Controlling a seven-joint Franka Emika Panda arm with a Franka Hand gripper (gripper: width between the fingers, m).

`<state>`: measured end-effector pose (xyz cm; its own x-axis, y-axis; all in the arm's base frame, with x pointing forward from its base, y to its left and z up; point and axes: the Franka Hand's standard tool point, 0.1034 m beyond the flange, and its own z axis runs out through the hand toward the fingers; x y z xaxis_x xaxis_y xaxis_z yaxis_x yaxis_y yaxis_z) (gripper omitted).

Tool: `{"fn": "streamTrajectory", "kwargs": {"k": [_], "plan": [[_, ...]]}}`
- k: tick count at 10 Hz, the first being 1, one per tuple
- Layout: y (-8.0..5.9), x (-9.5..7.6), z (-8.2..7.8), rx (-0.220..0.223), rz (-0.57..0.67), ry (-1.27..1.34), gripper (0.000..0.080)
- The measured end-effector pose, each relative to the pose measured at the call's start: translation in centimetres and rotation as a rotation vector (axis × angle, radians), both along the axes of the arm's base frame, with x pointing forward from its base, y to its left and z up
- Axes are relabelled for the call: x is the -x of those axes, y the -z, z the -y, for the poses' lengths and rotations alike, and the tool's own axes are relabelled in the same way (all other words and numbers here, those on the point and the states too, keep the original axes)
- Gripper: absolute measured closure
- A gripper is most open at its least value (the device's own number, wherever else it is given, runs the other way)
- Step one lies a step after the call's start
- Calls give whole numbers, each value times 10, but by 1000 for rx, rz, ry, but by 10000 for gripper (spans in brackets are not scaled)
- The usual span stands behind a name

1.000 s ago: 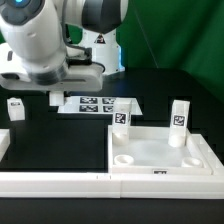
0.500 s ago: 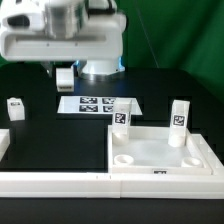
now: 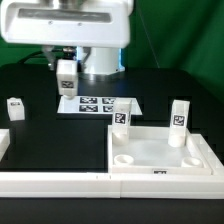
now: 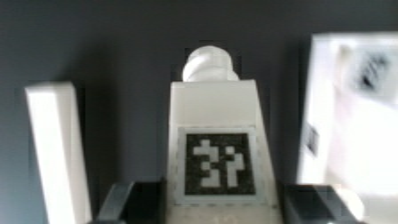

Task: Assemble square table

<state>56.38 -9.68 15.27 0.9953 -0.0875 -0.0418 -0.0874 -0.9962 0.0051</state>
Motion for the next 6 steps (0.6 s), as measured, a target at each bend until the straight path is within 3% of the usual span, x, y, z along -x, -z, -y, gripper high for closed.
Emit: {"fn": "streamTrajectory", "kwargs": {"k": [2, 4, 5, 6], "plan": [[-11, -38, -53, 13, 126, 95, 509], [-21, -68, -116, -9, 289, 207, 509], [-19, -70, -134, -18, 344, 213, 509], [-18, -72, -136, -20, 421, 204, 509]]}}
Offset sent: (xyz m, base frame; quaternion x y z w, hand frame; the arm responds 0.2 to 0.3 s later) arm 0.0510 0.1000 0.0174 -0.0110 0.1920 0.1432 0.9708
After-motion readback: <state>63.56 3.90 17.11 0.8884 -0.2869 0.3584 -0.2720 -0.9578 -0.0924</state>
